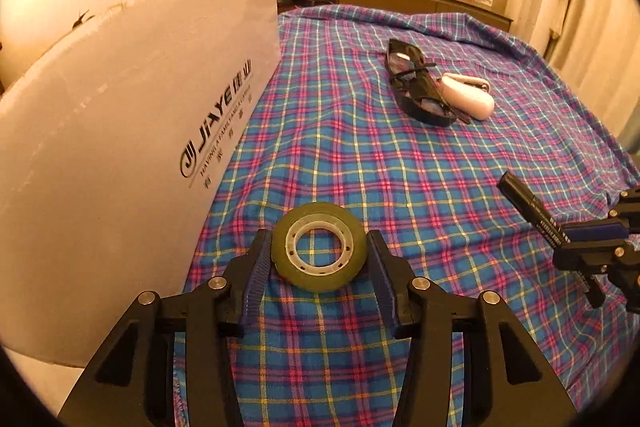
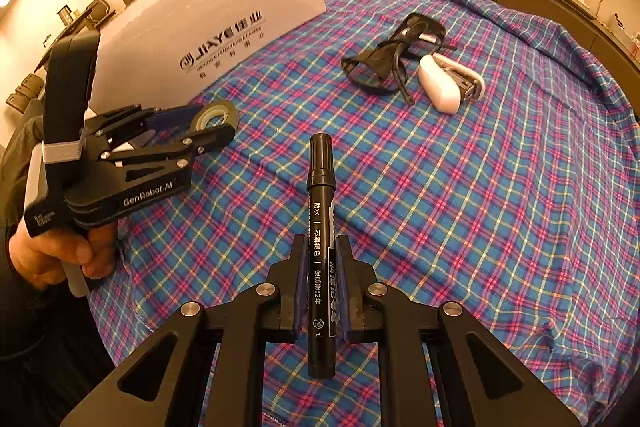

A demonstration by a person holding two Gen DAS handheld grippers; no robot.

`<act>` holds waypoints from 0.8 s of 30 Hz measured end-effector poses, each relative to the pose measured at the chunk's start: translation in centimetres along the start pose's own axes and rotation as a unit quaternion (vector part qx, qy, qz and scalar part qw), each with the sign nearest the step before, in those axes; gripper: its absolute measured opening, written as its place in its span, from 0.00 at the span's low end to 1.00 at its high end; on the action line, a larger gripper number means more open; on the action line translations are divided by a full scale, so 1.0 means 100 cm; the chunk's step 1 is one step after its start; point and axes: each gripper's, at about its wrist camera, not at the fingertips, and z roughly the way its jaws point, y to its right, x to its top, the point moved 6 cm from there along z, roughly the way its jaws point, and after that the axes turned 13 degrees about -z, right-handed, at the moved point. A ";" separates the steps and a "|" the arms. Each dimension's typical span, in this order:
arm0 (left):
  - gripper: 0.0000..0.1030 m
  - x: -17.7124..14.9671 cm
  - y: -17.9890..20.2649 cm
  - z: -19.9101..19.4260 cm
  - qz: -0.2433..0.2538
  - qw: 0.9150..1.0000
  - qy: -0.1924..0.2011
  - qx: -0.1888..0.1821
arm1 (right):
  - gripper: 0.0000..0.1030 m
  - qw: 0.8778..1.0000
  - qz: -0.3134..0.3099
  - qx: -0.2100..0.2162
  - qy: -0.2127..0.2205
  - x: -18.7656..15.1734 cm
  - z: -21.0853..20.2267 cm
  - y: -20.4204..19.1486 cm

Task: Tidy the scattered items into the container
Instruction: 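Lift and carry the tape roll and black marker over the cardboard box with both tools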

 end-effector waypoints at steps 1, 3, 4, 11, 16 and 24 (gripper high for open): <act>0.48 0.001 0.000 -0.003 -0.002 1.000 0.001 -0.002 | 0.14 1.000 0.002 0.001 0.005 0.001 -0.003 0.000; 0.48 0.001 0.000 -0.006 -0.005 1.000 0.001 -0.003 | 0.14 1.000 0.006 0.006 0.012 0.001 -0.007 0.000; 0.48 0.002 0.000 -0.008 -0.006 1.000 0.001 -0.004 | 0.14 1.000 0.006 0.007 0.015 0.001 -0.008 0.000; 0.48 0.011 -0.013 -0.028 -0.064 0.996 -0.015 -0.055 | 0.14 1.000 0.017 0.015 0.016 0.002 -0.008 -0.006; 0.48 0.019 -0.027 -0.039 -0.109 0.990 -0.014 -0.090 | 0.14 1.000 0.024 0.012 0.014 0.004 -0.002 -0.002; 0.49 0.019 -0.031 -0.045 -0.098 0.992 -0.004 -0.082 | 0.14 1.000 0.022 0.010 0.006 0.005 0.009 0.001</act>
